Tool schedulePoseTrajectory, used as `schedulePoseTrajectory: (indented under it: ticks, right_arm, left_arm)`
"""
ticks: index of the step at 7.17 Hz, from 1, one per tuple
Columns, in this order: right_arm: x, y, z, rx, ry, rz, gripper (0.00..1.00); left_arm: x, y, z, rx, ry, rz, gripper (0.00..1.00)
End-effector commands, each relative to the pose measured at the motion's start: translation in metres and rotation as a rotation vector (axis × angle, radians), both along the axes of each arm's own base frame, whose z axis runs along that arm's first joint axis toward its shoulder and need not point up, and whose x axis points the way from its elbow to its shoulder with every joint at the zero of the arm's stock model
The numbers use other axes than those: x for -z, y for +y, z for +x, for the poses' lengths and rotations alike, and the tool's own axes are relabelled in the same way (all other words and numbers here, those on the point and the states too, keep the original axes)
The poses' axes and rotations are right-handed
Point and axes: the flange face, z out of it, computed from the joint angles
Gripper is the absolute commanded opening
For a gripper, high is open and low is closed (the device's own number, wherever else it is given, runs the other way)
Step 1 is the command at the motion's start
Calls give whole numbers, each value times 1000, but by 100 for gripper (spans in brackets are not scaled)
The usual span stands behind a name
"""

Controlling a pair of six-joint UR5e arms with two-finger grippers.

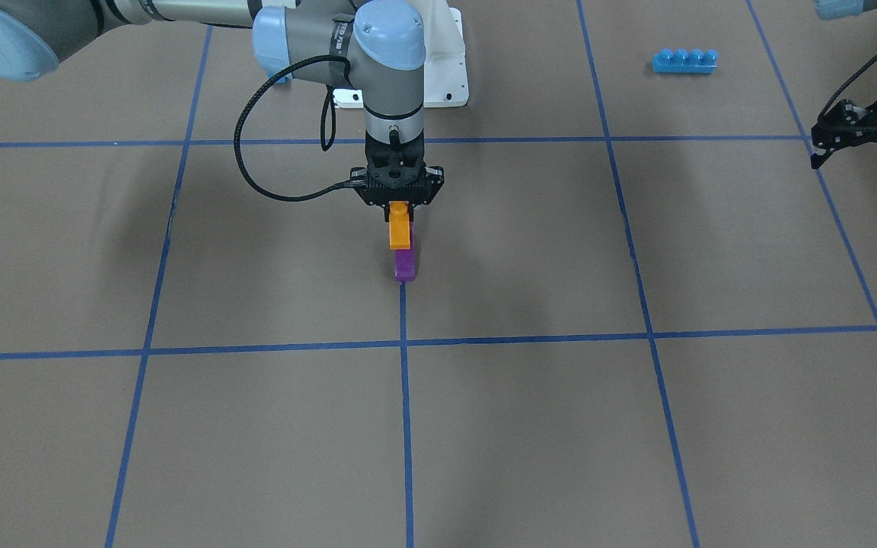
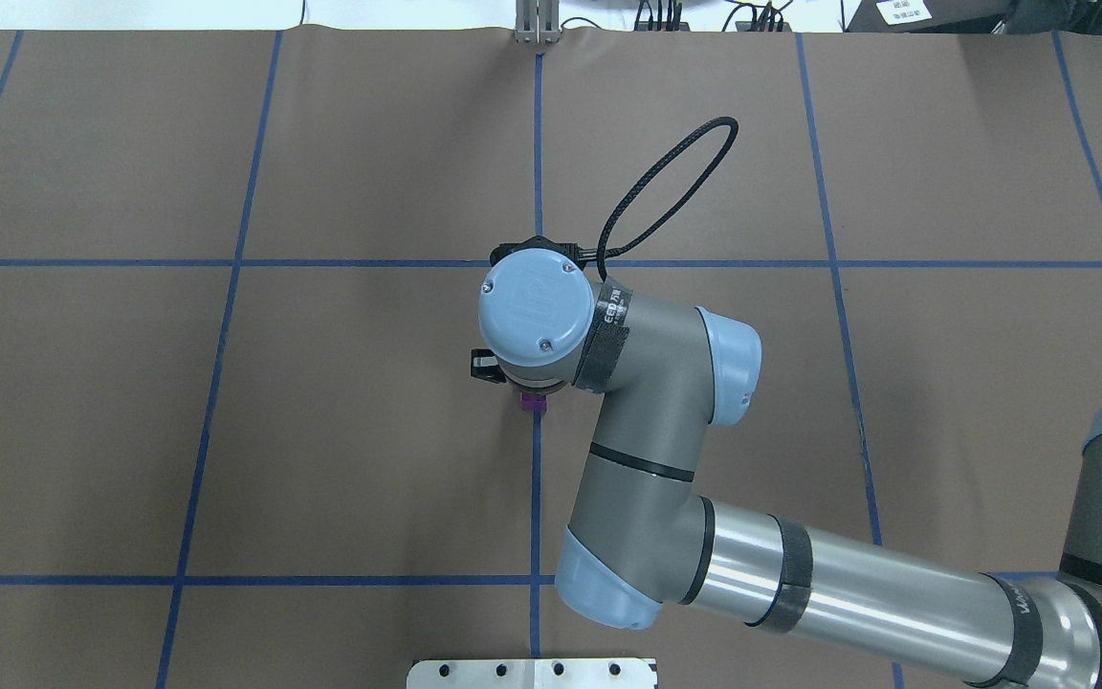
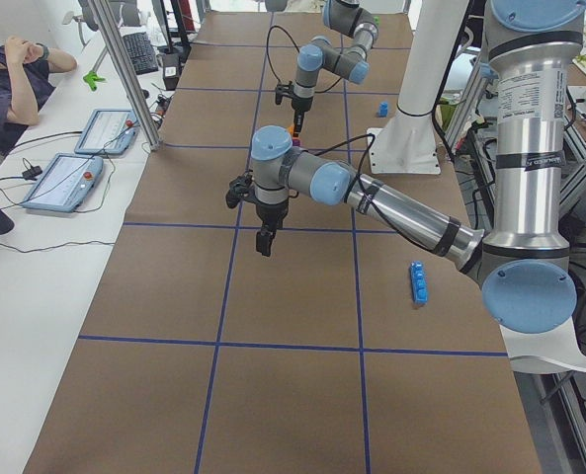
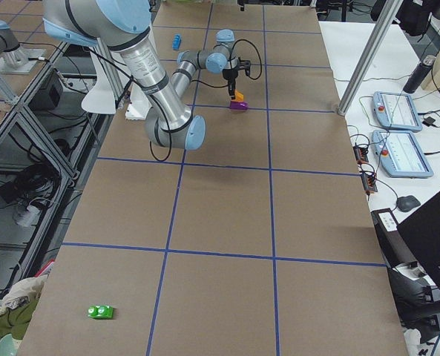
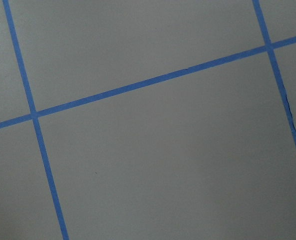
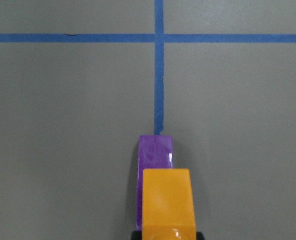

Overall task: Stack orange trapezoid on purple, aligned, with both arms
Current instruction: 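Align the orange block over the purple block with the right gripper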

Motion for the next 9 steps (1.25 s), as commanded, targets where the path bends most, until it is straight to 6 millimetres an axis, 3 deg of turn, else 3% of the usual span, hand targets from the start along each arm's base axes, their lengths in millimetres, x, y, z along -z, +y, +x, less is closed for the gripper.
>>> schedulePoseTrajectory:
  ticks: [1, 7, 9]
  right_arm:
    - [-1, 0, -2, -5, 5, 7, 0]
    - [-3, 7, -8, -1, 14, 12, 0]
    - [6, 7, -8, 3, 1, 19, 0]
  left_arm:
    - [0, 0, 0, 0, 0, 0, 100]
    - [0, 0, 0, 0, 0, 0, 100]
    - [0, 0, 0, 0, 0, 0, 100]
